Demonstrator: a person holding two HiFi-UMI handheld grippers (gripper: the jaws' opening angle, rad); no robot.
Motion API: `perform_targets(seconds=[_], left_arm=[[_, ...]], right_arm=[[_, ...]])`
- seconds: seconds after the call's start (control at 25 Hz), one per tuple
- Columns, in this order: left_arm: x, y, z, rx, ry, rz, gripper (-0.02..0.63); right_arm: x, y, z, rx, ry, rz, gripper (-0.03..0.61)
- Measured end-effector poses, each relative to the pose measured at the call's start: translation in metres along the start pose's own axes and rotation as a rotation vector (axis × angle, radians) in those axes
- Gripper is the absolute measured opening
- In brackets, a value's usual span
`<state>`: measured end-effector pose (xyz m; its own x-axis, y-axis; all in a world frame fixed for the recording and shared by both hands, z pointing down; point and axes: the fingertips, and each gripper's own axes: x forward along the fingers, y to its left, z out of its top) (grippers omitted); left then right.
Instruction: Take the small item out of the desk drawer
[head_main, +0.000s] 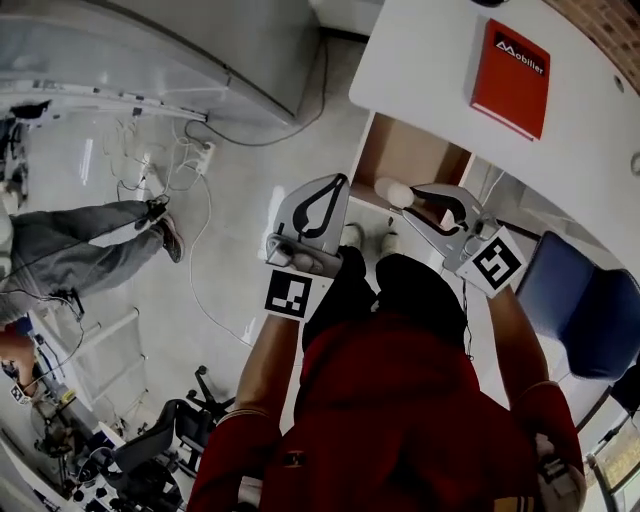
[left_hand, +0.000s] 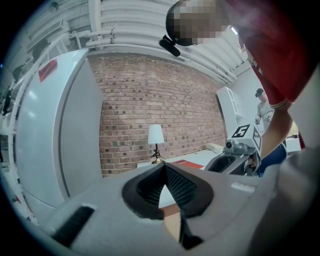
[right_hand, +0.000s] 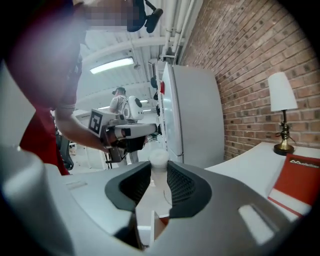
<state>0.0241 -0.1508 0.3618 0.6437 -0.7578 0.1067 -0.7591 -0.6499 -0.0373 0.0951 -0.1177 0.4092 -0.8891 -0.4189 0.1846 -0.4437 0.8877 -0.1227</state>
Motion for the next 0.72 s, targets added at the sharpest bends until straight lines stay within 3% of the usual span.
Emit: perform_targets(seconds=[0.32, 0.72], left_arm=[[0.000, -0.042, 0.037, 0.043, -0.049, -0.146, 0.003], [-0.027, -0.063, 0.081, 0.071, -0.114, -0.187, 0.003]], right_arm=[[-0.052, 0.007, 0.054, 0.072, -0.125, -0.169, 0.115], [-0.095, 0.046, 0.095, 0.079, -0.220, -0.255, 0.115]])
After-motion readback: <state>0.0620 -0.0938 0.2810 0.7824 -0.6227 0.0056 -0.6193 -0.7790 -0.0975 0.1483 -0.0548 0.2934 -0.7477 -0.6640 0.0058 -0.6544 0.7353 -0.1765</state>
